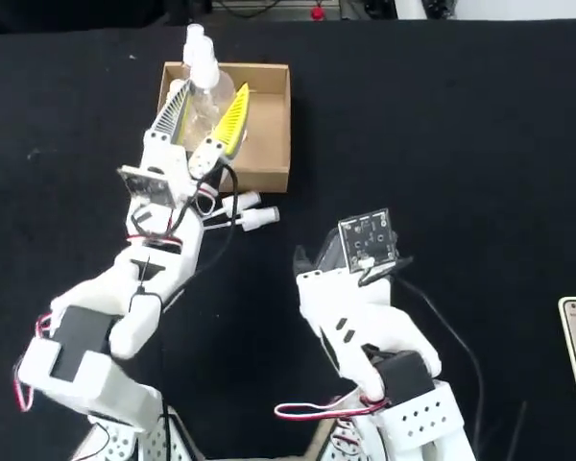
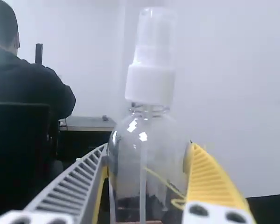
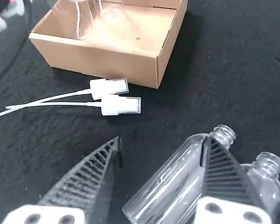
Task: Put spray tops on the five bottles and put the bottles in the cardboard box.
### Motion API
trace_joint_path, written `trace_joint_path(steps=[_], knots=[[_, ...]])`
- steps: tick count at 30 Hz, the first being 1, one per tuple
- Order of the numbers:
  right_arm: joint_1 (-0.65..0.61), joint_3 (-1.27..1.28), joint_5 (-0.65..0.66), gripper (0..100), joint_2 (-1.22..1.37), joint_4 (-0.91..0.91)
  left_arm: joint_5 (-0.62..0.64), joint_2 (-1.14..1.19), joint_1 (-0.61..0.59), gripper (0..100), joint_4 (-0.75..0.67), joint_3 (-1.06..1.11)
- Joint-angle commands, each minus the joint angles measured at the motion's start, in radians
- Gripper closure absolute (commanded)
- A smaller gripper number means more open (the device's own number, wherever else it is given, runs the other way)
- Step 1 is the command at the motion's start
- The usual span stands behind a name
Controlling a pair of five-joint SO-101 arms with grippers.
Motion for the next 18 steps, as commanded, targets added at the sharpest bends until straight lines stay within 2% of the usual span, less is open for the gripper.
trace_joint_path(steps=[1, 18], knots=[[-0.006, -0.005, -0.009, 73.4, -0.012, -0.029, 0.005, 0.034, 0.008, 78, -0.094, -0.025], [-0.006, -0.005, -0.009, 73.4, -0.012, -0.028, 0.006, 0.078, 0.008, 78, -0.100, -0.047]])
